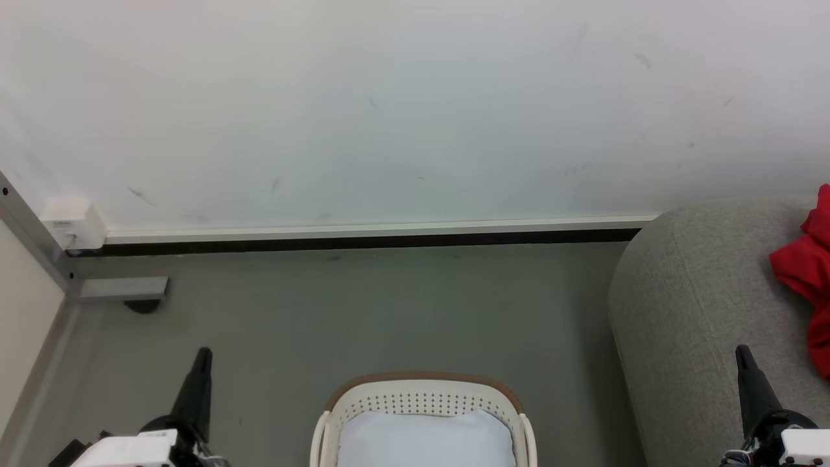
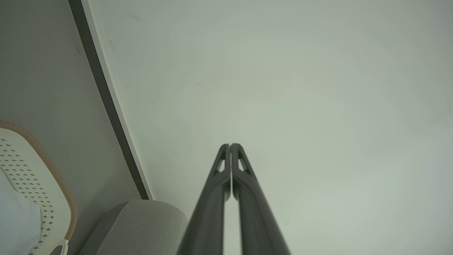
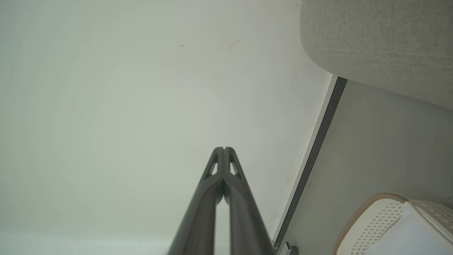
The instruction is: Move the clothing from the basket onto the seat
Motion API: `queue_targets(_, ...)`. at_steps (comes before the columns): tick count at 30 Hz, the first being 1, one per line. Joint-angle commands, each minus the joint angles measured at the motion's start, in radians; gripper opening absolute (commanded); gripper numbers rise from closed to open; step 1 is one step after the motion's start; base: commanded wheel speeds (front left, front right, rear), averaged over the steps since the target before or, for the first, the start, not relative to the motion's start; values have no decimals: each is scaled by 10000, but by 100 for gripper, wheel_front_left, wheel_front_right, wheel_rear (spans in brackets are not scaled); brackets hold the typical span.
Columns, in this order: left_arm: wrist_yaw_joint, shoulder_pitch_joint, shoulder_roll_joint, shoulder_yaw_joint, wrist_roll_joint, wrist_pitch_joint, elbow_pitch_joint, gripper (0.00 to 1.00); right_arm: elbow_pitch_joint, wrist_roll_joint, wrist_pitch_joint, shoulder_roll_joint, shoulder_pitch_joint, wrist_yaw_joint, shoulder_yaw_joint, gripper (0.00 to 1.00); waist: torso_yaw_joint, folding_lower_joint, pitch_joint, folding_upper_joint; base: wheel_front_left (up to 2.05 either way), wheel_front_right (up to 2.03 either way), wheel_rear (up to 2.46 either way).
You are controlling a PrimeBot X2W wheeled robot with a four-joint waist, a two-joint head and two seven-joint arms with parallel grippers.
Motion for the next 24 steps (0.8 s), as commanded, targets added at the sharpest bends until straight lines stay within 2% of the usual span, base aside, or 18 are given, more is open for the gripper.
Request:
queue_targets(1, -11, -101, 66, 23, -141, 37, 8, 0, -46, 17, 39, -70, -117, -21, -33, 0, 0, 0, 0, 0, 0, 0, 0)
queue_targets(24, -11, -100, 66, 21, -143, 35, 6, 0, -45, 17, 38, -70, -118, -21, -32, 0, 0, 0, 0, 0, 0, 0, 0)
